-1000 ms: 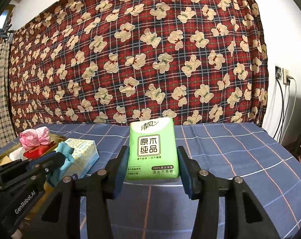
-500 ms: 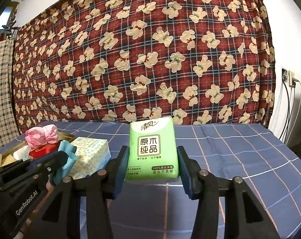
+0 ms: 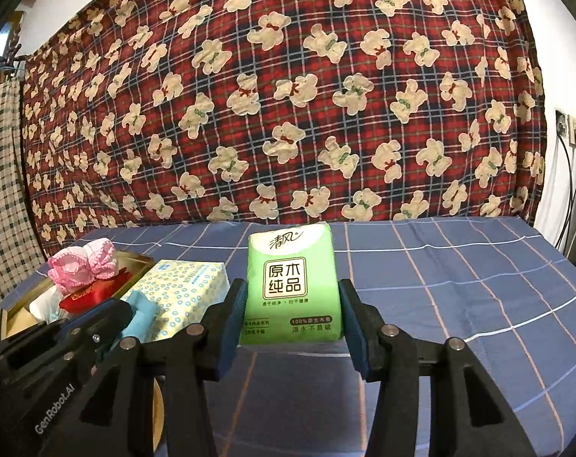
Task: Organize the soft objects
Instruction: 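Carry the teal cloth and green tissue pack over the gold tin tray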
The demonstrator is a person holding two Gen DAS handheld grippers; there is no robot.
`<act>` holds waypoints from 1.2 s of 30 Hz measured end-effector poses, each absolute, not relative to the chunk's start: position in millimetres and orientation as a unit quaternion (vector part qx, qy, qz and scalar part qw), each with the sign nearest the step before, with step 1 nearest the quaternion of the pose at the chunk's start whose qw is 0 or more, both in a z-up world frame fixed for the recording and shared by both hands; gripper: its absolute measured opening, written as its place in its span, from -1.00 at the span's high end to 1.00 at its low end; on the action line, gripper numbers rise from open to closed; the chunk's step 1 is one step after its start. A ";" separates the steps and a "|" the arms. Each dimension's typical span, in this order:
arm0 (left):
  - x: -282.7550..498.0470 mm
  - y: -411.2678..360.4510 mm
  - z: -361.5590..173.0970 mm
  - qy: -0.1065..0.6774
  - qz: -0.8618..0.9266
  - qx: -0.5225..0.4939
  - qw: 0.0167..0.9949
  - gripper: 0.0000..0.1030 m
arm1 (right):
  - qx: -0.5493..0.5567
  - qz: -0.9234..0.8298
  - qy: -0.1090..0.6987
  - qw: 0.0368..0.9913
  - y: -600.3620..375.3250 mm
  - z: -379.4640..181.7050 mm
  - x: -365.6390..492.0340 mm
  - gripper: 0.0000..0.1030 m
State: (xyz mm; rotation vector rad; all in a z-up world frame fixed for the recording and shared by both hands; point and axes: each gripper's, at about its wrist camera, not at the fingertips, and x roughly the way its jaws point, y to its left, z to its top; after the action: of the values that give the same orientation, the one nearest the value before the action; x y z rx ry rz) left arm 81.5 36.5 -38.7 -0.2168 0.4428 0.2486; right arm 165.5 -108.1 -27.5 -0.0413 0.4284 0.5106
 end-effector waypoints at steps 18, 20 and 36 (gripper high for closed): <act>73.2 56.1 -39.5 0.218 0.148 -0.125 0.957 0.95 | -0.037 0.279 0.208 0.937 -80.9 -28.8 159.6 0.01; 72.2 56.5 -38.8 0.216 0.152 -0.122 0.957 0.95 | -0.036 0.286 0.206 0.935 -79.6 -28.5 157.9 0.01; 64.2 67.6 -37.7 0.205 0.183 -0.125 0.953 0.95 | -0.045 0.326 0.204 0.922 -62.6 -29.3 152.1 0.01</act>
State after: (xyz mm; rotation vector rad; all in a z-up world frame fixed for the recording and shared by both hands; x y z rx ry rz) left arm 64.2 67.6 -37.7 -0.2544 0.4168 0.3718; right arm 152.1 -62.6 -29.3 -0.0918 0.4182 0.6695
